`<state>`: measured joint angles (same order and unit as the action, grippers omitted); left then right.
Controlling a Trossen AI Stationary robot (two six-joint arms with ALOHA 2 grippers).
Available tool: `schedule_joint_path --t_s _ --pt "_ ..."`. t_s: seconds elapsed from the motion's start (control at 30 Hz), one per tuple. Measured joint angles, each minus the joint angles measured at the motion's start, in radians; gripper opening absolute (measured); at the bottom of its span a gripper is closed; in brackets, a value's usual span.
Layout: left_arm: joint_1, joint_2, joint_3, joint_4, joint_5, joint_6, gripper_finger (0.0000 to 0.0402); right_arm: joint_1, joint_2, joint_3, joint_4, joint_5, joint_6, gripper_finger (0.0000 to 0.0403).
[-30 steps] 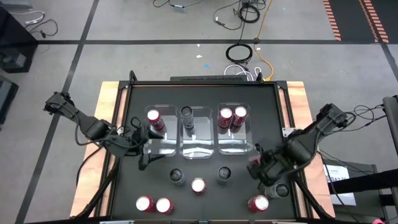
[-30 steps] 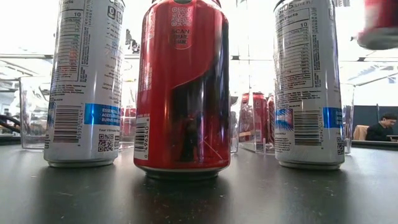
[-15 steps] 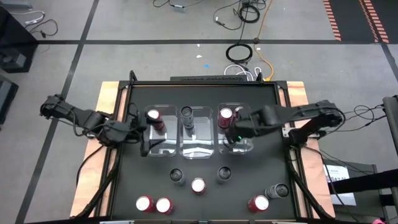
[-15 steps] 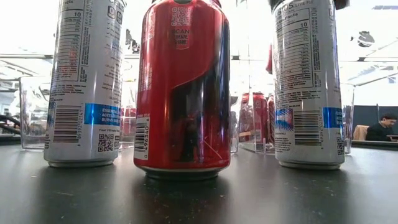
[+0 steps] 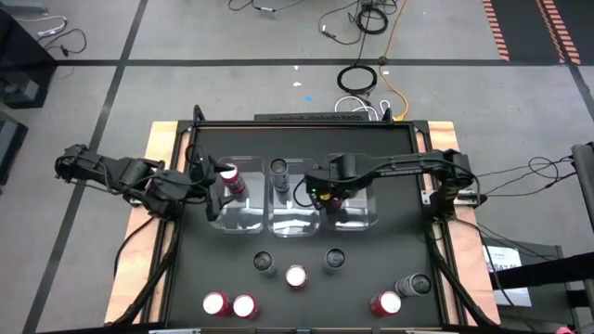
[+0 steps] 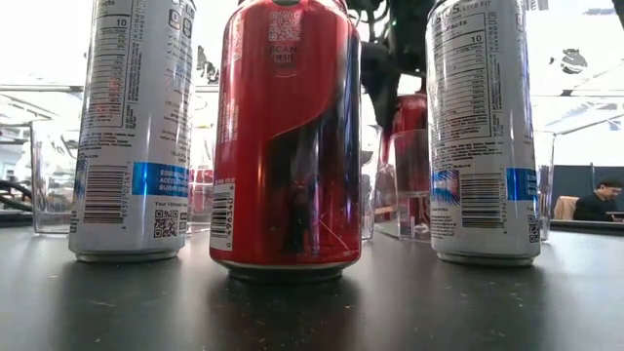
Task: Sort soda cans
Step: Put the right red soda can into the right transparent bin
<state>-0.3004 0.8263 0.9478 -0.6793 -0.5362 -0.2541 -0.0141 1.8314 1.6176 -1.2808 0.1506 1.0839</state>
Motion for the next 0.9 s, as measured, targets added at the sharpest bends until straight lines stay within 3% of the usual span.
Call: schedule_joint_path --t_s 0.13,0.4,0.9 --pt "0.000 -0.036 0.000 -0.046 0.000 0.001 0.0389 -0.019 -0.019 -0.063 0.040 -0.003 0.001 0.0310" --pt "0.000 -0.075 0.000 -0.082 -0.018 0.000 0.0389 -0.047 -0.168 -0.354 0.340 -0.081 0.098 0.0310" --pt "0.001 -0.074 0.000 -0.062 -0.052 0.006 0.0389 -0.102 -0.177 -0.371 0.354 -0.079 0.065 0.0311"
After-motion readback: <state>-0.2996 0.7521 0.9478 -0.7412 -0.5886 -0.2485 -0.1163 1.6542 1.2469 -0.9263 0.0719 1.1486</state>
